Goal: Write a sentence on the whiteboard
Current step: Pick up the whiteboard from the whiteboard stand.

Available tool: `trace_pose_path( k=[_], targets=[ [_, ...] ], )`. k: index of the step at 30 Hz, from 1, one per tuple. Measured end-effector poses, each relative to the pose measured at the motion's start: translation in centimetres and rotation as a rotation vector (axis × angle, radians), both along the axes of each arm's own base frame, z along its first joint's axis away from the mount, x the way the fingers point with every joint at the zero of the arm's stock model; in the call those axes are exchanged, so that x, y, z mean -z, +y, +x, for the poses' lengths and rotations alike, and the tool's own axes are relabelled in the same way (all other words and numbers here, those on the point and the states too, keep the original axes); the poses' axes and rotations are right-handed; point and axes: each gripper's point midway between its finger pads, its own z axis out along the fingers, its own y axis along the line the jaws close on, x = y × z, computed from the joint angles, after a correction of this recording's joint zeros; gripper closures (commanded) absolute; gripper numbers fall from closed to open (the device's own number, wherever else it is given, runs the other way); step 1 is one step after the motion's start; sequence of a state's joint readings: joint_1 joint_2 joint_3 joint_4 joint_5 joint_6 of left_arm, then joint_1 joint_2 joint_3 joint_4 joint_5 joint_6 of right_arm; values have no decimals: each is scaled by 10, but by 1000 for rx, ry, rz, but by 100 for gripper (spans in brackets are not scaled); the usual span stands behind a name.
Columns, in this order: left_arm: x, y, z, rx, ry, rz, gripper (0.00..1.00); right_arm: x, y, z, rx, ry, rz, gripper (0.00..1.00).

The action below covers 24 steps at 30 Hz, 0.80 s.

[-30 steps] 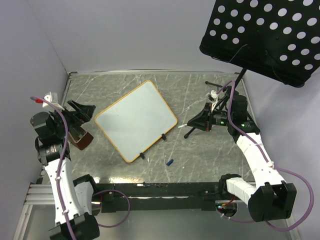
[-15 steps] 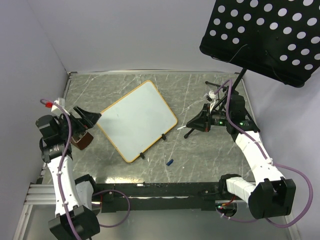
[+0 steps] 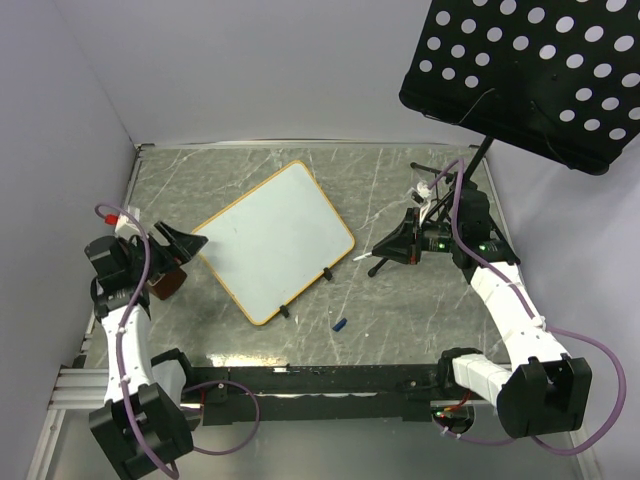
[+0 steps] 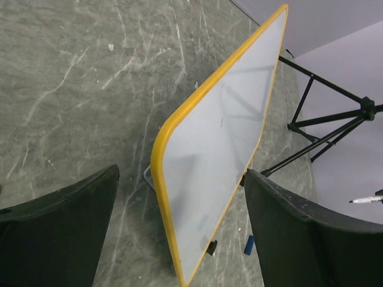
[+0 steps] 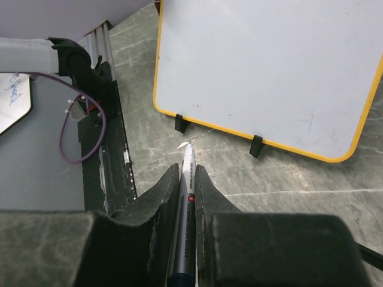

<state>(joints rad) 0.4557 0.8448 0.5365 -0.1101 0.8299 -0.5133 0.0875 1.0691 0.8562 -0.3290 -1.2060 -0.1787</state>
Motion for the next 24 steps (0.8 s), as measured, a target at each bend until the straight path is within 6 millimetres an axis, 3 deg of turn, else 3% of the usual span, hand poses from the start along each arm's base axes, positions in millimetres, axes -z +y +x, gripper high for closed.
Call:
trace_pose_path(
  k=[6, 11, 17, 24],
  targets=[
    [8, -6, -2, 30, -31, -24, 11, 0, 2, -2, -8, 1, 2, 100],
    [1, -9, -1, 49, -73, -27, 10, 0, 5, -3, -18, 2, -2, 100],
    [-10, -12, -1, 65, -117, -25, 9, -1, 21, -3, -54, -11, -70, 100],
    [-17, -14, -3, 68, -141, -26, 6, -22, 45, 10, -109, -147, -209, 100]
  ],
)
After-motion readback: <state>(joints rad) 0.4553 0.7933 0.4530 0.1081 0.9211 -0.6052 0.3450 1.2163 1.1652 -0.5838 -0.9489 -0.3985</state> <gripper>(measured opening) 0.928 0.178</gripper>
